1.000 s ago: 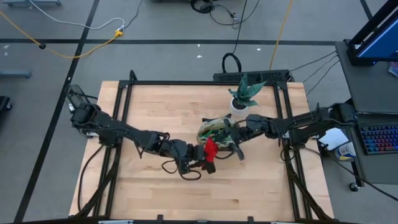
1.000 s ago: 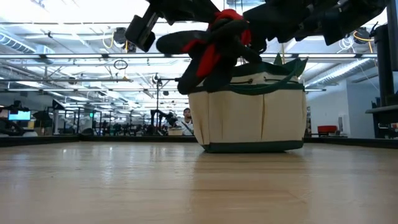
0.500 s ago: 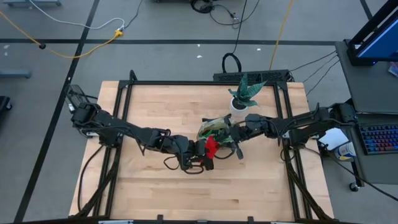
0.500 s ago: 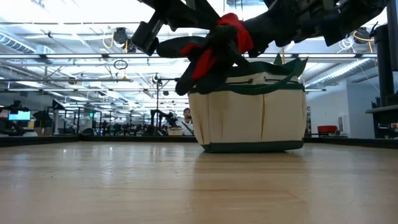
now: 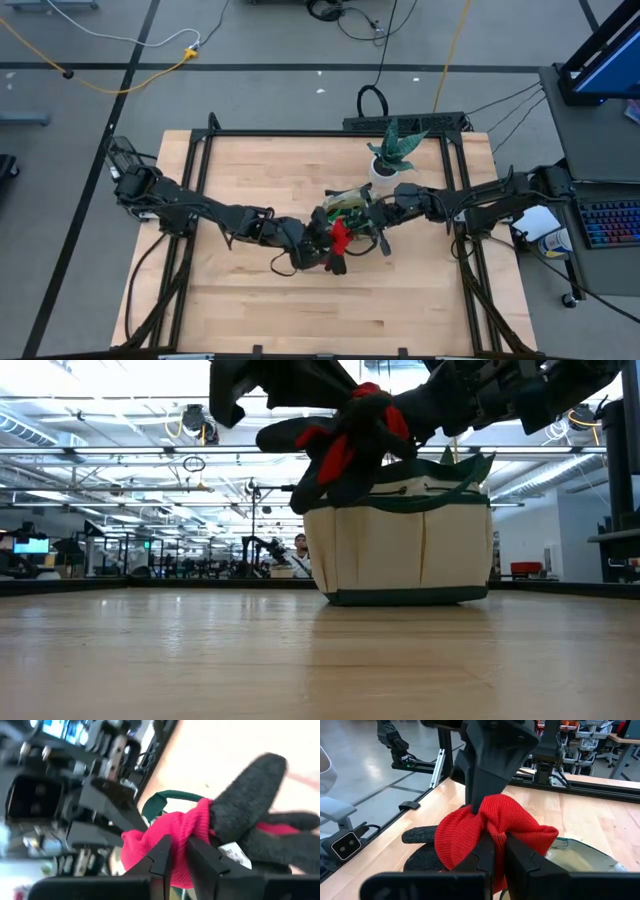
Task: Pick & Place Garden tools in Gardening bag
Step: Put the red gloves into the gardening bag
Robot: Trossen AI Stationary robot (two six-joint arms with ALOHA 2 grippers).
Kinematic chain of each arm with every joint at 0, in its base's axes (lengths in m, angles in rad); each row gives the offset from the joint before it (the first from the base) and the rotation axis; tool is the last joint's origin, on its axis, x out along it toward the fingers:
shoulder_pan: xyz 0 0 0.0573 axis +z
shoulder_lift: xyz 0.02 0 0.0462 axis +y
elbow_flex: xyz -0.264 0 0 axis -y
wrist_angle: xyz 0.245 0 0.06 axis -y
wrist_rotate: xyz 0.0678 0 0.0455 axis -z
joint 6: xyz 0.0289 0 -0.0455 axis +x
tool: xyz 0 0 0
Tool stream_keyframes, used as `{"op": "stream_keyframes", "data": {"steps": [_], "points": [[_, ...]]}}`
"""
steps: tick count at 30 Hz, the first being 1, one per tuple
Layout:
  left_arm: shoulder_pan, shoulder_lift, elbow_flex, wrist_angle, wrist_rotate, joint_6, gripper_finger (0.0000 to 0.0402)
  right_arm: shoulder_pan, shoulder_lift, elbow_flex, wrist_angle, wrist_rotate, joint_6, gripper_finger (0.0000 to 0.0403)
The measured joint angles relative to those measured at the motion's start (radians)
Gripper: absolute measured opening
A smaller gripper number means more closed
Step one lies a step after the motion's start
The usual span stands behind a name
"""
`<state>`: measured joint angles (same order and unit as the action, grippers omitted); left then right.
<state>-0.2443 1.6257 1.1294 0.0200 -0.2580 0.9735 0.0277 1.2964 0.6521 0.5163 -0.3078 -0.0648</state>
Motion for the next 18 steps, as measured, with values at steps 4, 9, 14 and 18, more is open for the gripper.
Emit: {"op": "stream_keyframes", "data": {"steps": [4, 9, 14, 18], "points": [[0.0, 0.0, 0.0, 0.005, -0.013, -0.165, 0.0075, 0.0, 0.0, 0.0, 0.0, 0.0, 0.0, 0.0013], [0.0, 0.0, 0.0, 0.002, -0.015, -0.282, 0.0097, 0.0, 0.0, 0.0, -0.035, -0.001, 0.001, 0.0014], [0.0, 0.0, 0.0, -0.003, -0.015, -0.352, 0.0134, 0.0, 0.0, 0.0, -0.053, -0.001, 0.001, 0.0015], [-0.011, 0.0, 0.0, -0.025, -0.013, -0.367, 0.017, 0.001, -0.024, 0.0, -0.063, -0.002, 0.001, 0.0015]]}}
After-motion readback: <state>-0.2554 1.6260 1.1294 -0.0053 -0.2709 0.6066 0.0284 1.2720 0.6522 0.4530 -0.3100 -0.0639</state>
